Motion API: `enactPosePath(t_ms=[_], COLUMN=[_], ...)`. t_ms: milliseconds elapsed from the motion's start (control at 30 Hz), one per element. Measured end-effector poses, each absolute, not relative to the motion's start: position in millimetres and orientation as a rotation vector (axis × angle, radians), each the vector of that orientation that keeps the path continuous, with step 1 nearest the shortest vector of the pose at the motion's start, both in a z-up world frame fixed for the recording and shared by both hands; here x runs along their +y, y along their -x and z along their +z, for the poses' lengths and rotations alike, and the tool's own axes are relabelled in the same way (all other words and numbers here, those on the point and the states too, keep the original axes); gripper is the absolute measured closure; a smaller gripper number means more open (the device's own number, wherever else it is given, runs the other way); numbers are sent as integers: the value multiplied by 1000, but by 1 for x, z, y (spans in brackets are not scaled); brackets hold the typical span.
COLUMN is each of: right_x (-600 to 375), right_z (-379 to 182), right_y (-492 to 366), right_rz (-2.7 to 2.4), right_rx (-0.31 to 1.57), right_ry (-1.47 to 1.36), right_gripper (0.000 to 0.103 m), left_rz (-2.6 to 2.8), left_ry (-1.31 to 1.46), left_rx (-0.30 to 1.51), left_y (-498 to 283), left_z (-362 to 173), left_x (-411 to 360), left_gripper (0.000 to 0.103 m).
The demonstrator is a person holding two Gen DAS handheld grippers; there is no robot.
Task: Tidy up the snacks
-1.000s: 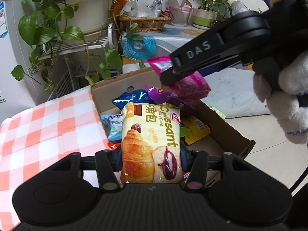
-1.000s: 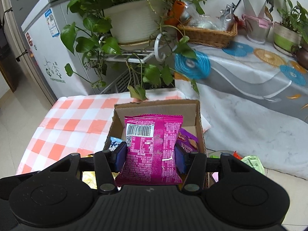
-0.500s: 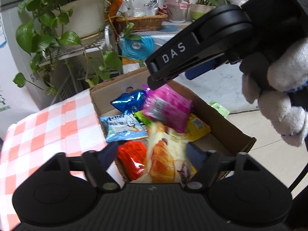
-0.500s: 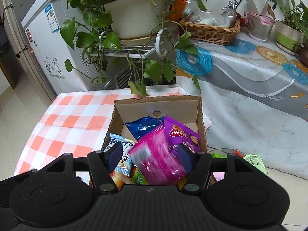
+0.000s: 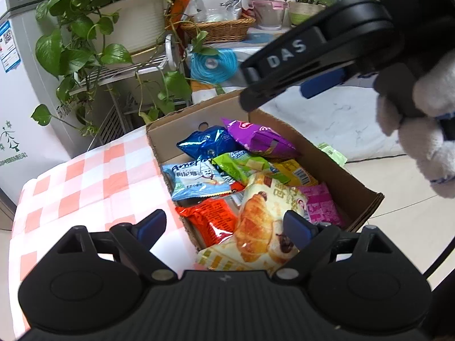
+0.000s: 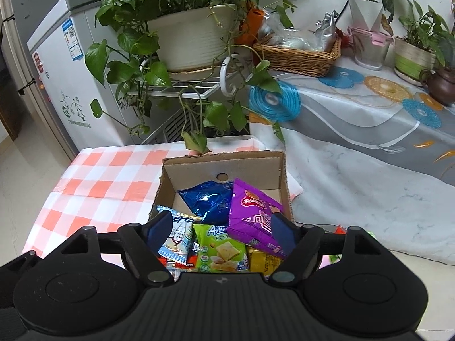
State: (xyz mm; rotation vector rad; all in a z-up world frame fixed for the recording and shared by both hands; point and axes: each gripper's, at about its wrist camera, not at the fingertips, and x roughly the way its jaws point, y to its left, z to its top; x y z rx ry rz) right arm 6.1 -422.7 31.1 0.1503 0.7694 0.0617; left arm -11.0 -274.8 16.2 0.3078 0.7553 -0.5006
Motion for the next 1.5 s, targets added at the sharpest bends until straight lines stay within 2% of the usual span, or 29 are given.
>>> enactPosePath(t_ms=[133, 1067, 1500], right_x=[-424, -413, -404], right_z=[32, 15, 3], right_y=[1, 31, 27], right_rz=[45, -50, -28], right_rx=[766, 855, 930], right_ry=[-143, -4, 66], right_gripper=[16, 10, 8], left_rz=[-486, -356, -261], left_ry=[-299, -211, -211], left_rx=[761, 807, 840], left_y=[12, -5, -13], left_z=[16, 20, 18], left_x=[-269, -226, -232], left_gripper=[11, 6, 6])
